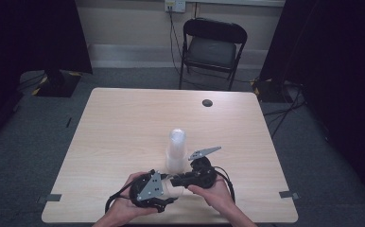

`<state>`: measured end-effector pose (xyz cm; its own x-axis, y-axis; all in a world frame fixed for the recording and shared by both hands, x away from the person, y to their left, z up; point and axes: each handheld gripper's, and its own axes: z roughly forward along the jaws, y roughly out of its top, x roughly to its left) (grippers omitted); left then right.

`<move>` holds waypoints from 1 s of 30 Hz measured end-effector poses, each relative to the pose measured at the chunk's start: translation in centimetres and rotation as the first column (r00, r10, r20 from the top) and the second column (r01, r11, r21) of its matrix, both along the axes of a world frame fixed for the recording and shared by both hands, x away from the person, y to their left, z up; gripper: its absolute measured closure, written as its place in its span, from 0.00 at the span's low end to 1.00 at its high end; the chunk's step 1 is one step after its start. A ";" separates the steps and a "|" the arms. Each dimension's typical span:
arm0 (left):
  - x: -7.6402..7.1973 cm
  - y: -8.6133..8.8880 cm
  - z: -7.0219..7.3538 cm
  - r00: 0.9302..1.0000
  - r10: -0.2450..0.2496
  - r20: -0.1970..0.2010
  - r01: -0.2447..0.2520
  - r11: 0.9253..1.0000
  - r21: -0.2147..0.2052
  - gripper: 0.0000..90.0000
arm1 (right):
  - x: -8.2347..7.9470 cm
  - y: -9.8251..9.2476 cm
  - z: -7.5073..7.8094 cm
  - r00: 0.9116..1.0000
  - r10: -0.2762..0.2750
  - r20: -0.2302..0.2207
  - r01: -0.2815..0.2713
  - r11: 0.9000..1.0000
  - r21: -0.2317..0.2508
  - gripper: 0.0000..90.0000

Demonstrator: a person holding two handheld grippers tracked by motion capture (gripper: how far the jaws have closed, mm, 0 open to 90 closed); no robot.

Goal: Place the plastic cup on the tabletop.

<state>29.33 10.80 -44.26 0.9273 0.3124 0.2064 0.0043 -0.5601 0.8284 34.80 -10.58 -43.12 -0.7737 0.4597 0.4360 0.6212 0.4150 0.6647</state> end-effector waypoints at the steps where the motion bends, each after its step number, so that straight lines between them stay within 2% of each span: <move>1: 0.1 0.1 -0.1 1.000 0.003 -0.004 -0.003 1.000 -0.005 0.35 | 0.0 -0.1 0.1 1.000 0.000 0.010 0.000 1.000 0.006 0.80; 8: 0.4 0.8 -0.2 0.999 0.033 -0.034 -0.035 0.999 -0.041 0.35 | -0.1 -0.4 0.4 1.000 -0.006 0.030 0.004 0.999 0.041 0.77; 17: 1.2 1.6 -0.3 0.993 0.085 -0.085 -0.093 0.991 -0.092 0.35 | -0.2 -1.0 0.9 0.997 -0.021 0.074 0.014 0.996 0.087 0.71; 23: 1.5 2.0 -0.4 0.990 0.100 -0.098 -0.110 0.989 -0.099 0.35 | -0.2 -1.6 1.2 0.995 -0.035 0.091 0.025 0.993 0.112 0.69; 25: 1.7 2.1 -0.4 0.987 0.125 -0.100 -0.135 0.985 -0.103 0.35 | -0.2 -1.8 1.2 0.994 -0.037 0.100 0.024 0.992 0.122 0.69; 26: 1.8 2.1 -0.4 0.986 0.131 -0.106 -0.143 0.982 -0.120 0.35 | -0.1 -1.8 1.3 0.994 -0.039 0.103 0.027 0.992 0.123 0.69; 30: 2.2 2.6 -0.4 0.982 0.149 -0.115 -0.164 0.978 -0.129 0.35 | 0.0 -2.2 1.4 0.992 -0.041 0.118 0.026 0.991 0.132 0.68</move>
